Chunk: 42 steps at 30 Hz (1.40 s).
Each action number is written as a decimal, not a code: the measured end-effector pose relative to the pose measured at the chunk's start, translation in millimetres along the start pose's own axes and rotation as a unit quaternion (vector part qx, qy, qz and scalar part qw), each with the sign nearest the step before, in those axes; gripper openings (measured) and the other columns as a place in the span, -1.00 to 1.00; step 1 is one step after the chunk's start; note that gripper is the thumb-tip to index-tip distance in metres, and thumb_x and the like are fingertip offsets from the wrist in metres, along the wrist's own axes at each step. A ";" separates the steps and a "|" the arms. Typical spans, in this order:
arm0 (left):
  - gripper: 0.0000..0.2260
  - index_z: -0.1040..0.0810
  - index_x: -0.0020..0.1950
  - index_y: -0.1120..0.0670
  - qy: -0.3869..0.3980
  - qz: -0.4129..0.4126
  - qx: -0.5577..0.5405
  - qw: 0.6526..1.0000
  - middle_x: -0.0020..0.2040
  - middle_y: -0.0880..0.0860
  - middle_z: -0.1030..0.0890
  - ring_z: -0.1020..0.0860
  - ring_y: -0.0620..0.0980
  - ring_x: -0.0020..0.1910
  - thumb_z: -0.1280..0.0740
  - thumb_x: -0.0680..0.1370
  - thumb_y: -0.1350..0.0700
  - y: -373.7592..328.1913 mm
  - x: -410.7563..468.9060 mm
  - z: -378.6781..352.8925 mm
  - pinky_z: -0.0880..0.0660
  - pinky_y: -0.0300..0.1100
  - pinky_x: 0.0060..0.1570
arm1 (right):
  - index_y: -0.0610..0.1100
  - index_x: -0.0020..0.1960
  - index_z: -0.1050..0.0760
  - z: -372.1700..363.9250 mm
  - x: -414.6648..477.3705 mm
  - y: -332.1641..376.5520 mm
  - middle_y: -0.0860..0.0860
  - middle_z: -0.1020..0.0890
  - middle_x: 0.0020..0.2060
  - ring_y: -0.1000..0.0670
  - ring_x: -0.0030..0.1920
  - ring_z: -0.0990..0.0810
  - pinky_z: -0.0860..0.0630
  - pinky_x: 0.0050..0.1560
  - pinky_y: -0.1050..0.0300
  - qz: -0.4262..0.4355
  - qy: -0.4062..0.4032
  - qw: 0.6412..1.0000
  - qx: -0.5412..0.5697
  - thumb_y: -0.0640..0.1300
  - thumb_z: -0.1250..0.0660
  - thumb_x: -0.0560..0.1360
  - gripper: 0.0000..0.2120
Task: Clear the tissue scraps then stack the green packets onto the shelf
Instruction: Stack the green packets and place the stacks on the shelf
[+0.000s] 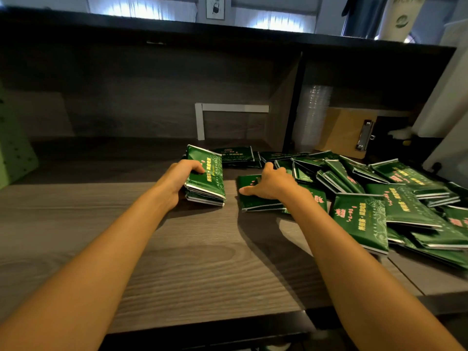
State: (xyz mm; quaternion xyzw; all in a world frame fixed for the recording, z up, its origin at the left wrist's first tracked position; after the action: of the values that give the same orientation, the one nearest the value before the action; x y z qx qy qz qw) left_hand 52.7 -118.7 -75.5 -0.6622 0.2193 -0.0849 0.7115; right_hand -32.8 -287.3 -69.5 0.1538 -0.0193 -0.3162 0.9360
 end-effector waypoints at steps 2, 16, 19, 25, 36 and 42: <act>-0.90 -0.49 -0.02 0.13 0.001 -0.003 -0.004 1.000 -0.04 0.15 -0.61 -0.59 0.10 -0.06 -0.28 0.47 0.21 -0.3 0.6 0.9 -0.51 -0.08 -0.03 | -0.20 0.51 0.08 -1.2 -0.2 6.2 -0.25 -0.18 0.44 -0.27 0.42 -0.24 -0.31 0.34 -0.11 0.019 0.009 0.993 0.113 0.11 -0.44 0.39 -0.03; -0.92 -0.52 -0.04 0.13 0.005 -0.004 -0.043 0.999 -0.19 0.12 -0.60 -0.58 0.04 -0.25 -0.24 0.53 0.18 1.2 1.3 -1.0 -0.50 -0.14 -0.23 | -0.12 -0.06 -0.29 8.4 11.4 6.3 -0.04 -0.33 -0.25 0.05 -0.33 -0.32 -0.39 -0.34 0.14 0.000 -0.028 0.790 0.613 -0.43 -0.20 0.43 -0.75; -0.83 -0.54 -0.03 0.13 0.018 -0.012 -0.043 0.999 -0.25 0.08 -0.62 -0.58 0.00 -0.29 -0.20 0.58 0.09 1.6 1.3 -7.1 -0.50 -0.17 -0.28 | -0.16 -0.15 -0.31 -0.8 8.4 17.6 -0.07 -0.35 -0.27 0.05 -0.33 -0.34 -0.36 -0.39 0.23 0.046 0.013 0.811 0.583 -0.44 -0.25 0.44 -0.78; -0.73 -0.54 -0.02 0.06 0.077 -0.012 -0.041 0.996 -0.18 0.10 -0.67 -0.64 0.02 -0.19 -0.23 0.56 -0.12 -0.2 -3.9 -16.1 -0.54 -0.15 -0.21 | -0.17 -0.16 -0.47 -1.9 -4.2 32.2 -0.01 -0.53 -0.24 0.08 -0.20 -0.53 -0.46 -0.25 0.32 0.139 0.036 0.872 0.467 -0.33 -0.34 0.47 -0.89; -0.63 -0.46 0.24 0.17 0.074 0.015 -0.030 0.997 -0.03 0.17 -0.65 -0.63 0.07 -0.16 -0.38 0.47 0.10 5.7 2.9 -14.1 -0.54 -0.13 -0.26 | -0.26 0.30 -0.34 14.8 8.0 -22.1 -0.25 -0.40 0.26 -0.34 0.25 -0.39 -0.42 0.22 -0.23 -0.030 0.023 0.996 -0.075 -0.20 -0.18 0.54 -0.65; -0.54 -0.40 0.30 0.17 0.068 0.011 -0.011 0.998 -0.05 0.16 -0.65 -0.64 0.05 -0.20 -0.40 0.46 0.09 7.9 5.2 -16.3 -0.52 -0.18 -0.35 | -0.26 0.30 -0.40 -3.0 4.4 -17.3 -0.24 -0.45 0.28 -0.29 0.28 -0.42 -0.40 0.27 -0.14 -0.019 0.068 0.997 -0.038 -0.18 -0.21 0.52 -0.62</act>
State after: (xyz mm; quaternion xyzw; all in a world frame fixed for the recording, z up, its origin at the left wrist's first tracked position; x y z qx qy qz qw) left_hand 49.0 -134.8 -84.7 -0.6604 0.2750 -0.1192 0.6885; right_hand -39.0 -302.1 -77.8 0.1398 0.0592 -0.3231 0.9341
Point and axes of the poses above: each hand's wrist, its own x-axis towards the middle knuckle, its own z-axis out of the back of the hand, y = z × x, the point moved 4 cm from there along x, towards the middle knuckle
